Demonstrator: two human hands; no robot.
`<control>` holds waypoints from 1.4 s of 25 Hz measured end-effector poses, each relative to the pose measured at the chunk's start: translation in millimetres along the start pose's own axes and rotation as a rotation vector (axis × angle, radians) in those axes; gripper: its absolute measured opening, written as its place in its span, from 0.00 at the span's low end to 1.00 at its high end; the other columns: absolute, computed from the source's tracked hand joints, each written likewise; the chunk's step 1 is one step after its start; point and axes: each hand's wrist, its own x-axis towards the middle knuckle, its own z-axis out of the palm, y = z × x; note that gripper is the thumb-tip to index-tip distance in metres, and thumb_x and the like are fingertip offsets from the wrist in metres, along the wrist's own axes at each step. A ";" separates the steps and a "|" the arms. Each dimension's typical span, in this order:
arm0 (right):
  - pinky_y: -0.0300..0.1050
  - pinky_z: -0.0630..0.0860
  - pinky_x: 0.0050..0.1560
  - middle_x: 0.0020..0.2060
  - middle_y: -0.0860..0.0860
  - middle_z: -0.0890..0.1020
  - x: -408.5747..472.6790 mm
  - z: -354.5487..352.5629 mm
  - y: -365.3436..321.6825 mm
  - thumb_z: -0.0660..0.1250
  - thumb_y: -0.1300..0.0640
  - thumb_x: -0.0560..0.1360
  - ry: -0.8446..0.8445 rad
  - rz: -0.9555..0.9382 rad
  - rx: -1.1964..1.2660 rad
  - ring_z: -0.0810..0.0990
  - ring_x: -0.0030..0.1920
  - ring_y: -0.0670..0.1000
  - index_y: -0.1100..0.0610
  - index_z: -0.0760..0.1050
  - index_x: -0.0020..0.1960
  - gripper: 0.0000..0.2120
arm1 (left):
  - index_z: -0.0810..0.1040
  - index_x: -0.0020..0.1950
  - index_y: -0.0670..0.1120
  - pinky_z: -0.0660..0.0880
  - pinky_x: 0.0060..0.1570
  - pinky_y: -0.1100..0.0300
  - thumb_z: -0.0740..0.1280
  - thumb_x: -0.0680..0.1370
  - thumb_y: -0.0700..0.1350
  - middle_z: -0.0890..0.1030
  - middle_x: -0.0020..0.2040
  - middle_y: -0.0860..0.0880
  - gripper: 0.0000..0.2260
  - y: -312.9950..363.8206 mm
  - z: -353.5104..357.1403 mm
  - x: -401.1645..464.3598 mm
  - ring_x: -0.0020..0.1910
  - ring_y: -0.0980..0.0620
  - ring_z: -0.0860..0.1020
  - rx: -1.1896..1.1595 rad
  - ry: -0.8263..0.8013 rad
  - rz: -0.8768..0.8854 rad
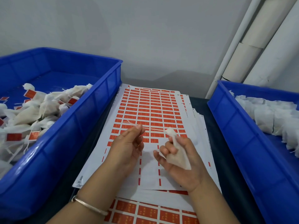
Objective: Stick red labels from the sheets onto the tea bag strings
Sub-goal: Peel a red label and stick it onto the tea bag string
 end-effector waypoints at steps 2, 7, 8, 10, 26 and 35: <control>0.50 0.78 0.50 0.28 0.50 0.76 -1.5 -4.5 -3.6 0.80 0.53 0.62 -0.089 -0.054 0.039 0.76 0.32 0.47 0.56 0.81 0.44 0.14 | 0.83 0.42 0.50 0.77 0.48 0.57 0.71 0.72 0.49 0.85 0.43 0.53 0.04 -3.5 -2.7 0.6 0.48 0.50 0.83 0.215 -0.026 0.074; 0.47 0.79 0.44 0.43 0.53 0.83 -4.2 -10.2 -15.7 0.75 0.56 0.66 0.099 -0.150 0.041 0.79 0.33 0.48 0.56 0.77 0.56 0.19 | 0.80 0.34 0.55 0.70 0.28 0.76 0.72 0.72 0.49 0.79 0.35 0.66 0.07 -16.1 2.4 -12.1 0.39 0.66 0.77 0.996 -0.173 0.441; 0.45 0.79 0.44 0.48 0.52 0.84 -4.7 -10.2 -16.5 0.71 0.57 0.70 0.154 -0.153 -0.081 0.79 0.34 0.48 0.54 0.76 0.58 0.16 | 0.79 0.34 0.58 0.69 0.30 0.78 0.72 0.72 0.49 0.79 0.36 0.68 0.08 -17.5 3.8 -15.2 0.40 0.69 0.76 1.068 -0.243 0.499; 0.42 0.78 0.45 0.50 0.46 0.84 -5.9 -8.6 -14.8 0.65 0.58 0.76 0.270 -0.167 -0.587 0.80 0.40 0.49 0.47 0.80 0.53 0.11 | 0.77 0.34 0.62 0.69 0.36 0.80 0.71 0.73 0.49 0.77 0.37 0.72 0.10 -18.4 4.6 -19.3 0.44 0.70 0.74 1.144 -0.355 0.592; 0.30 0.75 0.38 0.36 0.43 0.83 -3.5 2.7 9.7 0.66 0.60 0.75 0.042 -0.160 -1.238 0.81 0.40 0.44 0.51 0.80 0.41 0.07 | 0.72 0.40 0.57 0.73 0.37 0.75 0.59 0.80 0.49 0.77 0.39 0.59 0.08 -22.8 0.1 -9.7 0.42 0.65 0.76 0.999 -0.304 0.615; 0.38 0.76 0.38 0.33 0.49 0.82 2.8 6.6 21.9 0.68 0.57 0.68 0.140 -0.094 -0.966 0.79 0.37 0.47 0.52 0.82 0.37 0.04 | 0.76 0.43 0.51 0.79 0.40 0.65 0.59 0.80 0.49 0.81 0.41 0.55 0.09 -28.1 1.0 -4.6 0.42 0.57 0.81 0.722 -0.180 0.469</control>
